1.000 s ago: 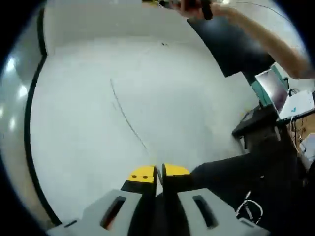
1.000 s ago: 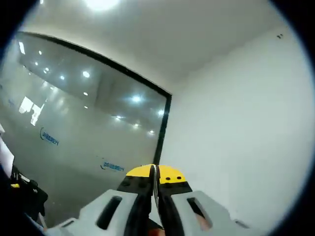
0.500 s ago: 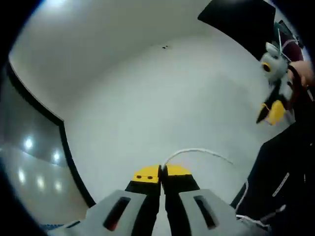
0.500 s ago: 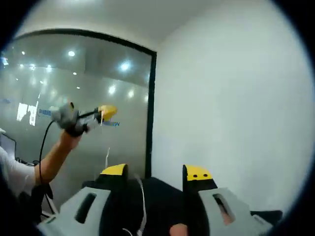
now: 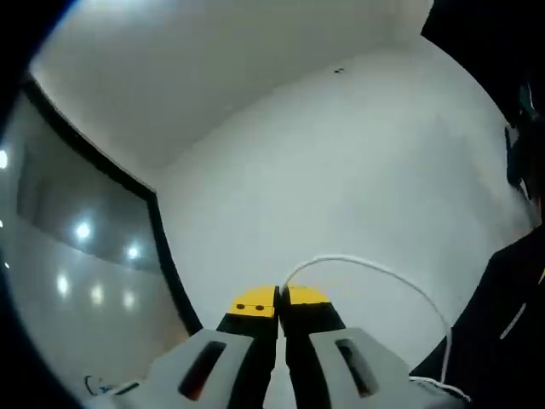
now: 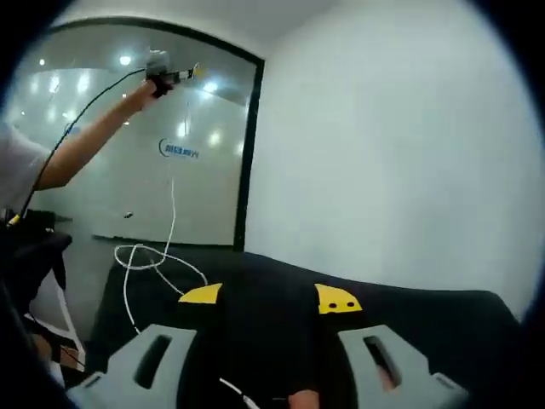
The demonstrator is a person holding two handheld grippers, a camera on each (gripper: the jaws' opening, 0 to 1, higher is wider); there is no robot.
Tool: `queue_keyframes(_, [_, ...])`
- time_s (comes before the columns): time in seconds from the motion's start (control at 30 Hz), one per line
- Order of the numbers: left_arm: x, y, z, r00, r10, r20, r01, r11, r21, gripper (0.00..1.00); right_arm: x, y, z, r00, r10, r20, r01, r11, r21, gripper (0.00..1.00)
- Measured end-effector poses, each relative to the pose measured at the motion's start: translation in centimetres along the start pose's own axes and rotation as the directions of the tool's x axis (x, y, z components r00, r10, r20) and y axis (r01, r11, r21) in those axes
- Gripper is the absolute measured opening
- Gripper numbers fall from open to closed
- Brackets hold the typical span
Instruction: Grab the wires, straighten them and put them on the rack
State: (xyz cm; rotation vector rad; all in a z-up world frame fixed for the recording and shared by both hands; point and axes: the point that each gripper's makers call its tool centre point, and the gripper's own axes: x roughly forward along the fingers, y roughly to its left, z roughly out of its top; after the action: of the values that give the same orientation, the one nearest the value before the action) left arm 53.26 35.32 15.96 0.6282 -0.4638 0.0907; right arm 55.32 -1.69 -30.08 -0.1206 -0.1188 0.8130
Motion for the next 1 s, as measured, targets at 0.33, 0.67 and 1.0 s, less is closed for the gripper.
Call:
queue_keyframes(0.33, [-2.1, -9.4, -17.2, 0.903, -0.284, -0.323, 0.254, 0.958, -0.132, 0.00, -1.7, -1.9, 7.5, 0.995, -0.094, 0.040, 0.098, 0.989, -0.110, 0.36])
queue_keyframes(0.67, [-17.6, -26.4, -20.0, 0.719, -0.694, 0.031, 0.590, 0.586, -0.555, 0.77, -3.7, -6.7, -2.6, 0.968, -0.245, -0.055, 0.246, 0.969, 0.004, 0.36])
queue_keyframes(1.0, [-27.5, -38.9, -28.2, 0.439, -0.878, -0.191, 0.716, 0.470, -0.516, 0.80, -4.9, -7.8, -6.8, 0.939, -0.336, -0.069, 0.343, 0.927, 0.153, 0.33])
